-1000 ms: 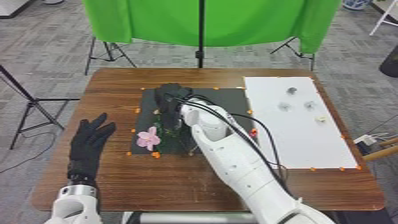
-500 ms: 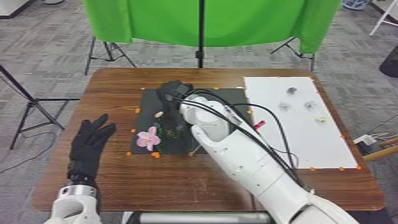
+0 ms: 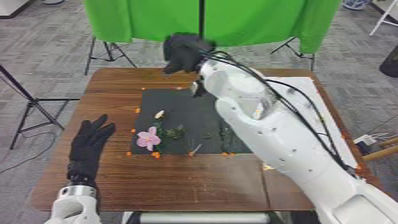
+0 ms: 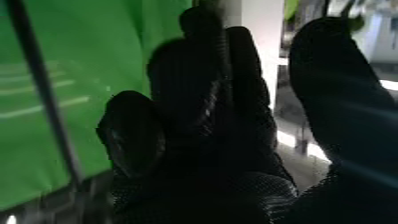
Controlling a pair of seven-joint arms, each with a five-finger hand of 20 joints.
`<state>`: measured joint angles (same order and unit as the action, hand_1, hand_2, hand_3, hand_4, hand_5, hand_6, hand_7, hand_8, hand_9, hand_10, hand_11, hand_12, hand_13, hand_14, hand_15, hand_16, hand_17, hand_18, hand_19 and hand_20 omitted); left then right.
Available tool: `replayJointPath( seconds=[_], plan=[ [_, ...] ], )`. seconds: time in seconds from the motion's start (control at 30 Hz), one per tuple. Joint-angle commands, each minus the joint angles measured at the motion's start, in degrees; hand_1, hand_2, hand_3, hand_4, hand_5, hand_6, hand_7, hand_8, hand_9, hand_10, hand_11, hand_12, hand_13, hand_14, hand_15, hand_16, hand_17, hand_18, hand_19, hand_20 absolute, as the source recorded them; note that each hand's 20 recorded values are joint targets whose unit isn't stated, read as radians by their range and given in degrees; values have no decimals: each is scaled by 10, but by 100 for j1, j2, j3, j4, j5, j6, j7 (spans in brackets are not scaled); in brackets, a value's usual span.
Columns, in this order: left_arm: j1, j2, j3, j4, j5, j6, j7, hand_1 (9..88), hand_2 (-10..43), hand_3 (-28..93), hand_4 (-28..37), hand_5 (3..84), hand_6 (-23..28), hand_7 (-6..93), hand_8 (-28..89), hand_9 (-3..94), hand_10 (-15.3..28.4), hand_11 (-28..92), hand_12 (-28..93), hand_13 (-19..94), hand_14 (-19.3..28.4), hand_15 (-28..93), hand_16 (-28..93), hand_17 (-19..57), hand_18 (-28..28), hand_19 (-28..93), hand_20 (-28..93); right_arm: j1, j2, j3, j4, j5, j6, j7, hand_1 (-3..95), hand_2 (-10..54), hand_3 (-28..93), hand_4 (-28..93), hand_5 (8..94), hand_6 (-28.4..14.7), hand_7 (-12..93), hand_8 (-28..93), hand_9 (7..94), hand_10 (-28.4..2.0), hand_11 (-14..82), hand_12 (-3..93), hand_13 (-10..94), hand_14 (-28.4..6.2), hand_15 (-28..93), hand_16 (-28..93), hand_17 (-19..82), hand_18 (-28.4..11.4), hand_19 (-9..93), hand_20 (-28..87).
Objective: Arrange flowers
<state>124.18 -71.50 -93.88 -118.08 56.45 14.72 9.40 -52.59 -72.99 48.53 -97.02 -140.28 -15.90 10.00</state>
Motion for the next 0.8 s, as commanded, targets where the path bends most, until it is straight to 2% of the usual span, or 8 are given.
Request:
replayJointPath(
  seconds=[0.03, 0.1, 0.17, 0.23, 0.3, 0.53, 0.67, 0.8],
  plan=[
    [195, -59, -89, -61, 31, -2, -88, 153, 87, 621, -283, 419, 48, 62, -63, 442, 133, 163, 125, 340, 138, 99, 12, 55, 96, 15, 167, -1667, 2368, 2001, -1093, 138, -352, 787, 372, -95, 643, -143, 630, 0, 146, -84, 711, -151, 188, 236, 797, -65, 579, 330, 551, -142, 932, 511],
    [186, -71, -86, -60, 22, -14, -95, 152, 87, 622, -283, 419, 48, 61, -62, 442, 132, 162, 125, 341, 138, 99, 13, 55, 96, 15, 167, -2169, 2473, 2527, -1094, 173, -447, 1087, 355, -95, 635, -140, 615, -5, 132, -77, 676, -163, 152, 225, 782, -74, 577, 329, 542, -146, 932, 511],
    [184, -88, -79, -60, 47, -12, -107, 152, 87, 621, -283, 419, 48, 62, -62, 441, 132, 160, 126, 341, 138, 99, 13, 55, 96, 15, 167, -2516, 2446, 2967, -1026, 155, -797, 1356, 340, -95, 626, -131, 589, -19, 112, -69, 631, -178, 109, 212, 761, -88, 574, 327, 524, -155, 932, 502],
    [184, -97, -71, -59, 33, -37, -113, 152, 86, 623, -283, 419, 47, 62, -61, 440, 132, 159, 127, 341, 137, 99, 13, 55, 96, 15, 167, -2795, 2405, 3272, -853, 65, -811, 1481, 326, -95, 621, -127, 559, -30, 93, -64, 589, -191, 81, 202, 745, -96, 566, 323, 511, -163, 930, 494],
    [182, -89, -59, -62, 45, -43, -136, 154, 85, 623, -283, 418, 45, 64, -61, 440, 132, 159, 128, 341, 137, 99, 14, 55, 96, 15, 167, -2933, 2329, 3461, -635, -129, -1050, 1508, 320, -95, 618, -127, 545, -34, 86, -59, 571, -198, 76, 199, 736, -101, 562, 320, 506, -165, 929, 489],
    [144, -95, -37, -52, 92, -112, -183, 164, 74, 633, -283, 417, 41, 66, -61, 440, 131, 158, 128, 338, 137, 97, 14, 55, 96, 14, 167, -3207, 2122, 3874, 144, -314, -1390, 1541, 333, -95, 618, -133, 554, -16, 99, -59, 610, -182, 94, 202, 749, -98, 579, 312, 504, -166, 931, 474],
    [194, -103, -62, -71, 70, -51, -185, 167, 72, 634, -283, 416, 40, 67, -60, 440, 131, 159, 129, 340, 138, 98, 14, 55, 96, 14, 167, -3328, 2036, 3914, 338, -202, -1251, 1503, 347, -95, 624, -134, 564, -6, 110, -65, 630, -174, 107, 204, 773, -82, 584, 312, 518, -165, 932, 476],
    [159, -83, -51, -55, 76, -81, -236, 166, 70, 636, -283, 417, 40, 68, -61, 439, 131, 159, 128, 340, 137, 98, 15, 55, 96, 14, 167, -3544, 1971, 3966, 365, -149, -1047, 1494, 347, -95, 628, -136, 562, -2, 119, -70, 633, -171, 111, 203, 779, -78, 588, 313, 523, -162, 932, 483]
  ],
)
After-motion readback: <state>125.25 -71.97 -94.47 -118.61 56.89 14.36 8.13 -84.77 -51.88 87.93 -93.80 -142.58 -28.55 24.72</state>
